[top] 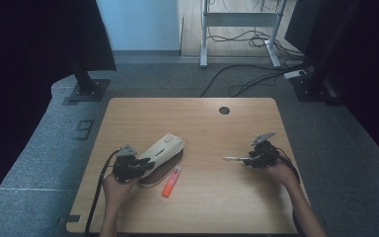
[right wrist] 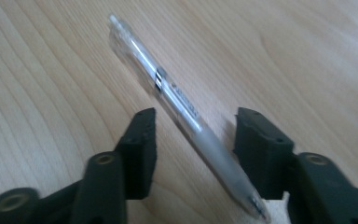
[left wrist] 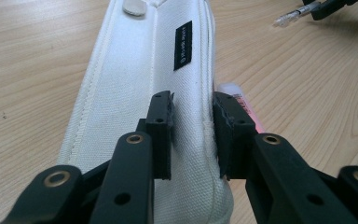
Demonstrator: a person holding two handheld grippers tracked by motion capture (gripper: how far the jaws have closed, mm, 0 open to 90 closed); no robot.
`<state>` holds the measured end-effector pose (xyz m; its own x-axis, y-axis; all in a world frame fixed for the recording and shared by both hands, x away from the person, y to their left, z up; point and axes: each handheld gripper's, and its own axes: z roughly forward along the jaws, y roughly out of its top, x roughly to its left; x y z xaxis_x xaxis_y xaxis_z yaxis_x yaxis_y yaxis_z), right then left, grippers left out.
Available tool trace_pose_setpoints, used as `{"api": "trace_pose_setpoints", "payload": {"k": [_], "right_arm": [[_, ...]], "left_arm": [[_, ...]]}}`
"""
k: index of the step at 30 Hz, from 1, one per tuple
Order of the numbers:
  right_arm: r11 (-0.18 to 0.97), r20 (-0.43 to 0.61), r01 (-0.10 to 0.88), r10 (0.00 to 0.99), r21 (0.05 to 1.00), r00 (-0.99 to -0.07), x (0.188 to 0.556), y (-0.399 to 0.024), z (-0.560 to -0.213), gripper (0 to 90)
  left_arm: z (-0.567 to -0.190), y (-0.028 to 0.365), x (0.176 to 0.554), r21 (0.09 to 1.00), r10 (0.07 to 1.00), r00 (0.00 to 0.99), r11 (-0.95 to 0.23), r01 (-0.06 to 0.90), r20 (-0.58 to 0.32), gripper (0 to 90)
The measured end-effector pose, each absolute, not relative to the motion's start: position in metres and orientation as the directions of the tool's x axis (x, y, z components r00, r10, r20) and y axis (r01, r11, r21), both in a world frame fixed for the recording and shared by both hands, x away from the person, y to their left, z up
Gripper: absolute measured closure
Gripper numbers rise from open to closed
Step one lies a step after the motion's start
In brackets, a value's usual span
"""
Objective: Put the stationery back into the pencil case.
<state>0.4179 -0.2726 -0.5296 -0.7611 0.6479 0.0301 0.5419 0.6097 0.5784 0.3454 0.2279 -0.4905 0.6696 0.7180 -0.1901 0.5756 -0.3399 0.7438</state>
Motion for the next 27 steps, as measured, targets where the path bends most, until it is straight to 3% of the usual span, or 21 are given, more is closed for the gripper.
{"api": "trace_pose_setpoints", "payload": {"k": [9,16,27], "right_arm": [[0.604,0.058,0.539,0.633,0.587,-0.772,0.4104,-0.2776,-0.5276,56.5],[0.622,0.016,0.528,0.638,0.578,-0.77,0.4128,-0.2819,-0.5313,50.3],[0.554,0.048,0.597,0.709,0.58,-0.704,0.4159,-0.2743,-0.5271,76.4]], "left_arm": [[-0.4905,0.2276,0.3453,0.743,0.718,0.67,-0.342,0.575,-0.188,69.4],[-0.4907,0.2269,0.3453,0.742,0.718,0.67,-0.344,0.575,-0.187,69.4],[-0.4906,0.2265,0.3452,0.741,0.719,0.67,-0.345,0.575,-0.185,69.3]]}}
